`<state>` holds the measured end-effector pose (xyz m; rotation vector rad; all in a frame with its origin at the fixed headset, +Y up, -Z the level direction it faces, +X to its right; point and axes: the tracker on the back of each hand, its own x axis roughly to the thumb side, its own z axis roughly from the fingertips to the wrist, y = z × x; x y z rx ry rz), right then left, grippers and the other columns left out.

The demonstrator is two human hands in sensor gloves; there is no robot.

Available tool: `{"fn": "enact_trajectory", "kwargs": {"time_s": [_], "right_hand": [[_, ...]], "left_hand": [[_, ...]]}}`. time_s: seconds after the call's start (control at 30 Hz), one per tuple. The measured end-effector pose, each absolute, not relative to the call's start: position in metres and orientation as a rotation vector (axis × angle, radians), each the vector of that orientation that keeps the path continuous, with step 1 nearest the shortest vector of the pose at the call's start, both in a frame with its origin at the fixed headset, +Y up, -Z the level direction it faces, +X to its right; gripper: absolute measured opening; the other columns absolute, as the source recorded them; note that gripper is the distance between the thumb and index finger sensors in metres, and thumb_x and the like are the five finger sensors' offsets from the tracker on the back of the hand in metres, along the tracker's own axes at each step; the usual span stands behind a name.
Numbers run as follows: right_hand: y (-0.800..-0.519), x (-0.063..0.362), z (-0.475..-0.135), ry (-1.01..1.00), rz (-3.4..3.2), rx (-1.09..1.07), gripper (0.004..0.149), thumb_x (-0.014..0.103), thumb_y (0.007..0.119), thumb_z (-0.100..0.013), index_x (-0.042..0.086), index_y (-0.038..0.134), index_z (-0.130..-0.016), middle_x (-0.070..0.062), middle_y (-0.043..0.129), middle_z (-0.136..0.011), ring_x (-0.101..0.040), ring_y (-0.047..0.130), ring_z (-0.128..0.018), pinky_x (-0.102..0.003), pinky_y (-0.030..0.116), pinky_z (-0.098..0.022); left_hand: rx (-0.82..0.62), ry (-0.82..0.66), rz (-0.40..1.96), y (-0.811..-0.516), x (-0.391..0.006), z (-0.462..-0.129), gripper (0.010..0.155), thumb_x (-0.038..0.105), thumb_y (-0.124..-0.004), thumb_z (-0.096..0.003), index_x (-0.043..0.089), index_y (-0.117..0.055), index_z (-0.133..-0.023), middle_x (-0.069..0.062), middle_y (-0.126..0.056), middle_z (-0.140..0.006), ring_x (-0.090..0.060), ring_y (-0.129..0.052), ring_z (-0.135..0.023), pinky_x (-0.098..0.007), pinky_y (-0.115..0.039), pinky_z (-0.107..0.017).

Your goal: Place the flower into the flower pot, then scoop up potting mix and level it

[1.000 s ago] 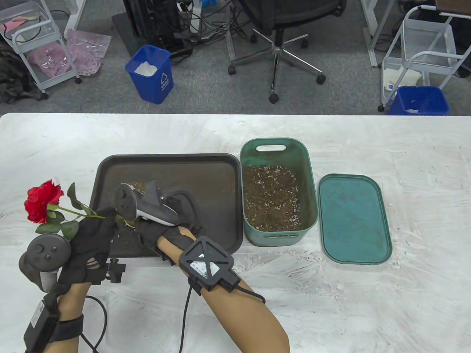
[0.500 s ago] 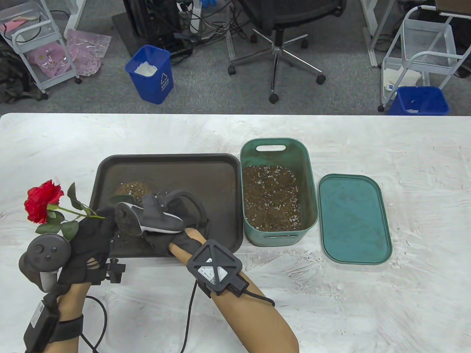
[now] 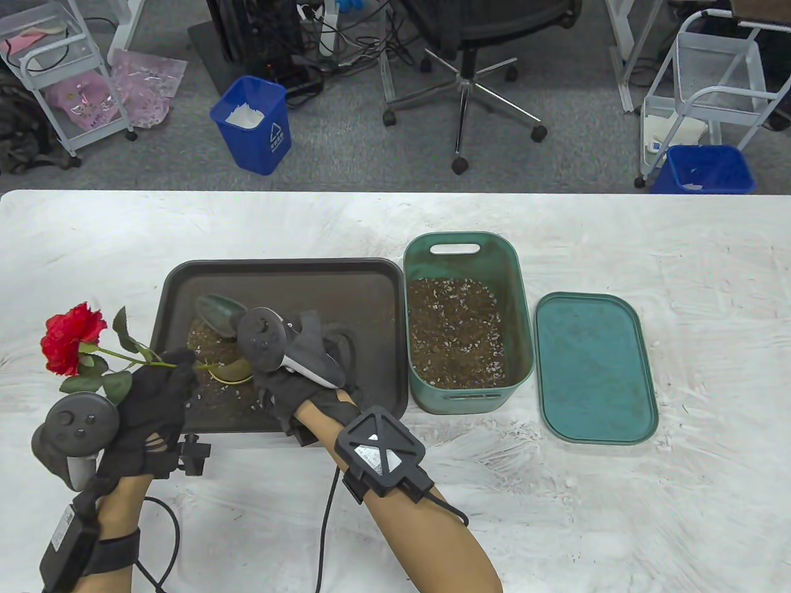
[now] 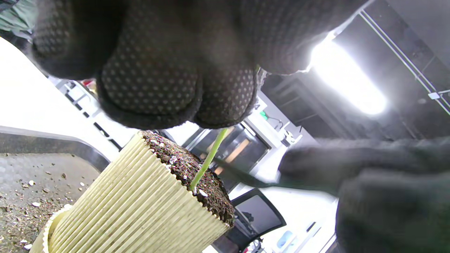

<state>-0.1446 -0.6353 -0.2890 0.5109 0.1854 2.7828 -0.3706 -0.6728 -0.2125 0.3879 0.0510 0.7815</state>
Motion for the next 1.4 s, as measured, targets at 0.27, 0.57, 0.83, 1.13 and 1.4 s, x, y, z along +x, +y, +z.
{"fn": "enact_trajectory", "kwargs": {"time_s": [0.27, 0.57, 0.83, 1.13, 1.4], "right_hand": [[-0.640, -0.141, -0.288, 0.055, 2.638, 0.516, 0.054, 0.032, 0.076, -0.042, 0.029, 0.070, -0.095, -0.011, 0.094, -0.053, -0.021, 0.099, -0.021, -0.044, 0.092, -0.012], [-0.638, -0.157, -0.287, 0.111, 2.741, 0.518, 0.052, 0.032, 0.076, -0.042, 0.028, 0.072, -0.094, -0.011, 0.094, -0.053, -0.021, 0.099, -0.022, -0.044, 0.092, -0.013], [-0.642, -0.159, -0.281, 0.149, 2.804, 0.549, 0.053, 0.034, 0.075, -0.043, 0.032, 0.068, -0.096, -0.009, 0.094, -0.055, -0.021, 0.100, -0.024, -0.044, 0.092, -0.015], [-0.648, -0.161, -0.262, -0.105, 2.818, 0.680, 0.053, 0.034, 0.075, -0.043, 0.033, 0.068, -0.095, -0.009, 0.094, -0.056, -0.020, 0.100, -0.025, -0.044, 0.093, -0.016], [-0.668, -0.154, -0.249, -0.104, 2.835, 0.601, 0.054, 0.033, 0.073, -0.044, 0.033, 0.065, -0.097, -0.009, 0.093, -0.056, -0.020, 0.099, -0.024, -0.044, 0.092, -0.015]], "left_hand": [[0.389, 0.049, 0.782, -0.673, -0.370, -0.212, 0.046, 0.041, -0.081, -0.0388, 0.016, -0.094, -0.076, -0.002, -0.105, -0.055, -0.025, -0.109, -0.034, -0.042, -0.092, -0.036], [0.388, 0.053, 0.782, -0.673, -0.371, -0.212, 0.046, 0.041, -0.081, -0.0388, 0.016, -0.094, -0.076, -0.002, -0.105, -0.056, -0.025, -0.109, -0.034, -0.042, -0.092, -0.036], [0.388, 0.050, 0.780, -0.673, -0.371, -0.212, 0.046, 0.041, -0.081, -0.0387, 0.016, -0.094, -0.076, -0.002, -0.105, -0.055, -0.025, -0.109, -0.034, -0.042, -0.092, -0.035], [0.390, 0.051, 0.777, -0.673, -0.371, -0.212, 0.047, 0.041, -0.081, -0.0387, 0.016, -0.094, -0.076, -0.002, -0.105, -0.055, -0.025, -0.109, -0.034, -0.042, -0.092, -0.036], [0.391, 0.051, 0.776, -0.673, -0.370, -0.212, 0.047, 0.041, -0.081, -0.0387, 0.016, -0.094, -0.076, -0.001, -0.105, -0.055, -0.025, -0.109, -0.034, -0.042, -0.092, -0.036]]}}
